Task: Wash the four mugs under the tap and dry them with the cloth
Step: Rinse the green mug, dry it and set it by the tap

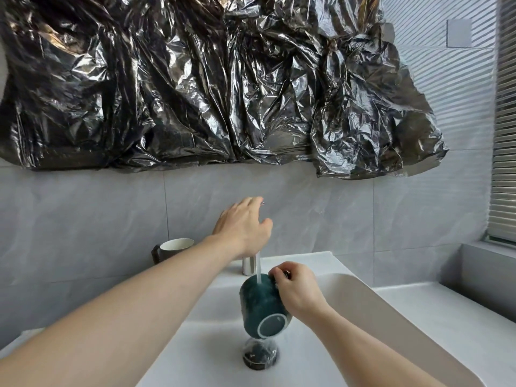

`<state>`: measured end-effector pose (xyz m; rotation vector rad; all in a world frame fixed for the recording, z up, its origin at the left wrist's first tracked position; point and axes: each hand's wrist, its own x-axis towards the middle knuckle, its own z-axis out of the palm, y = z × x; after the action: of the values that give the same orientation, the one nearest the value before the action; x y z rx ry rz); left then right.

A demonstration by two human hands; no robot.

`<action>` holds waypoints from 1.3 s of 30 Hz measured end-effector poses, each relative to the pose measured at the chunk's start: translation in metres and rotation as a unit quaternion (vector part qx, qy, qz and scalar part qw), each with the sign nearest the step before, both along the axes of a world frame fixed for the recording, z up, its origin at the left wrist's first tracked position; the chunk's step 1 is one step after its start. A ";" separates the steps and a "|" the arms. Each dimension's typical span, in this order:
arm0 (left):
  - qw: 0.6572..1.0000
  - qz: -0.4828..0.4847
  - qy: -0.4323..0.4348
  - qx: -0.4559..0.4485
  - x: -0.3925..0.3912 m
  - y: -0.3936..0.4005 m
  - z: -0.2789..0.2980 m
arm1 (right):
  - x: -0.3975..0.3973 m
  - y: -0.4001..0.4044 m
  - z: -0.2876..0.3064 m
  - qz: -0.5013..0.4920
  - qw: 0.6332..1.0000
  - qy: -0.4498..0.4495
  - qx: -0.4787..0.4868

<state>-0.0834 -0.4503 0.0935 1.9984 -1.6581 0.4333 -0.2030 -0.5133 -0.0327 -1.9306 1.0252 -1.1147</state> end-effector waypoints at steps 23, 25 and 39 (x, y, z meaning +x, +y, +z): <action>0.912 0.018 0.395 0.110 0.010 0.157 -0.107 | -0.006 0.119 0.008 0.087 0.994 0.065 0.034; 0.896 0.019 0.430 0.114 0.012 0.162 -0.113 | -0.003 0.131 0.004 0.106 0.990 0.077 0.053; 0.856 0.076 0.497 0.122 0.002 0.174 -0.111 | -0.014 0.163 0.005 0.151 0.971 0.169 0.075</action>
<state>-0.0817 -0.2762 -0.0177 1.9697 -0.9031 -0.7126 -0.2172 -0.3499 -0.0275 -2.1065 0.9169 -0.5359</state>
